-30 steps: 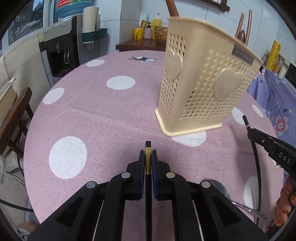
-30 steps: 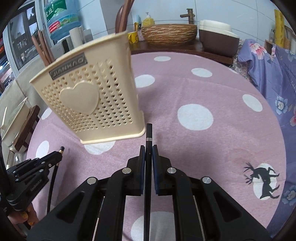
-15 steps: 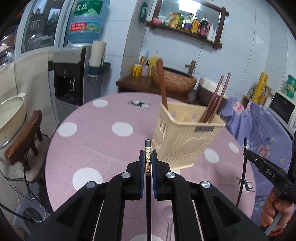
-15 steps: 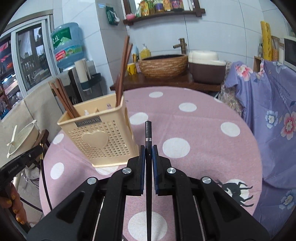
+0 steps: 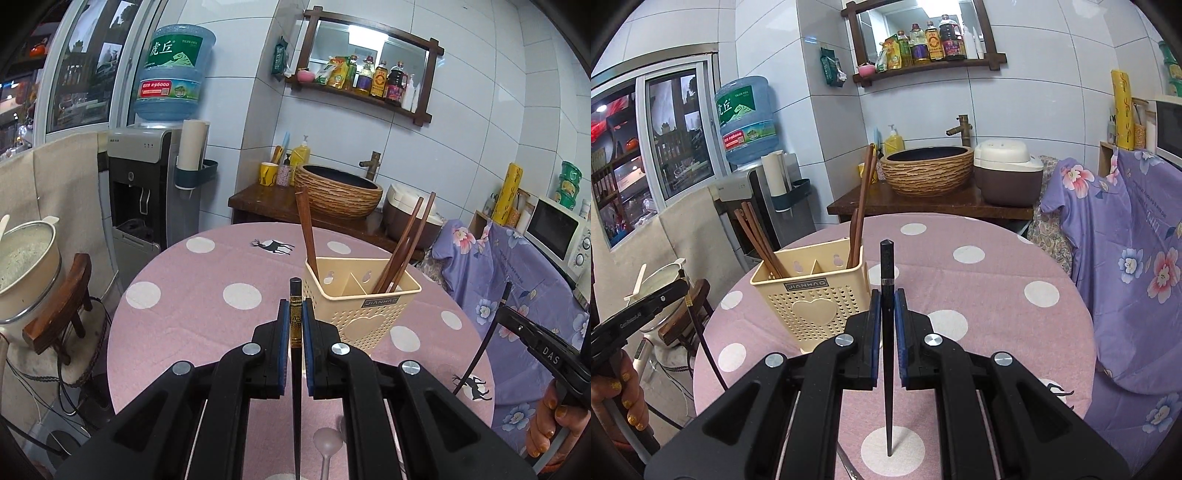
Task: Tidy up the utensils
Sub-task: 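Lift both black chopsticks upright and carry them over the holder, then lower the black chopsticks into the holder and open both tools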
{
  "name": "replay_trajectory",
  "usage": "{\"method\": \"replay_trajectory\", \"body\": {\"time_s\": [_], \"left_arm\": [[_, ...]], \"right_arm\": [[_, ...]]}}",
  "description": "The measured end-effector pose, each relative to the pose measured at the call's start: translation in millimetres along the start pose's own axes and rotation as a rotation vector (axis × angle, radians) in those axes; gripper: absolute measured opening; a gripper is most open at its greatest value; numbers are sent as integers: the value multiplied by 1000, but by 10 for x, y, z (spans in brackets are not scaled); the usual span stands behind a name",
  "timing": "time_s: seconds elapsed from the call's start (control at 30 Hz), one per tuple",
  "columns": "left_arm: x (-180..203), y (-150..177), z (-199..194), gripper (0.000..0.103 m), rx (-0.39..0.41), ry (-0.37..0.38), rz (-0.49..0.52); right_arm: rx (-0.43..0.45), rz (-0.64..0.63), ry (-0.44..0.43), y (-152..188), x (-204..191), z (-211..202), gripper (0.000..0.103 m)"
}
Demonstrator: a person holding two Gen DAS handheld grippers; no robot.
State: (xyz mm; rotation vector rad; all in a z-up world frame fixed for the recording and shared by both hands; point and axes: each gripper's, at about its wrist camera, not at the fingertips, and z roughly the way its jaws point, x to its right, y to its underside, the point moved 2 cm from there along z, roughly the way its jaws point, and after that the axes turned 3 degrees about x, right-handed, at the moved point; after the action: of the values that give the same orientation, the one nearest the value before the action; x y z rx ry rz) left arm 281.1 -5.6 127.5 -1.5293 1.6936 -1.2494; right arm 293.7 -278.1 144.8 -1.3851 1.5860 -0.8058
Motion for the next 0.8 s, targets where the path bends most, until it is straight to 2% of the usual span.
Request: {"method": "replay_trajectory", "body": {"time_s": [0.47,0.8], "left_arm": [[-13,-92,-84,8,18,10,4],[27,-205,-118,8,29,27,13]], "right_arm": [[-4,5,-19,-23,-17,-26,8],[-1,-6,-53,-173,-96,-58,8]]}}
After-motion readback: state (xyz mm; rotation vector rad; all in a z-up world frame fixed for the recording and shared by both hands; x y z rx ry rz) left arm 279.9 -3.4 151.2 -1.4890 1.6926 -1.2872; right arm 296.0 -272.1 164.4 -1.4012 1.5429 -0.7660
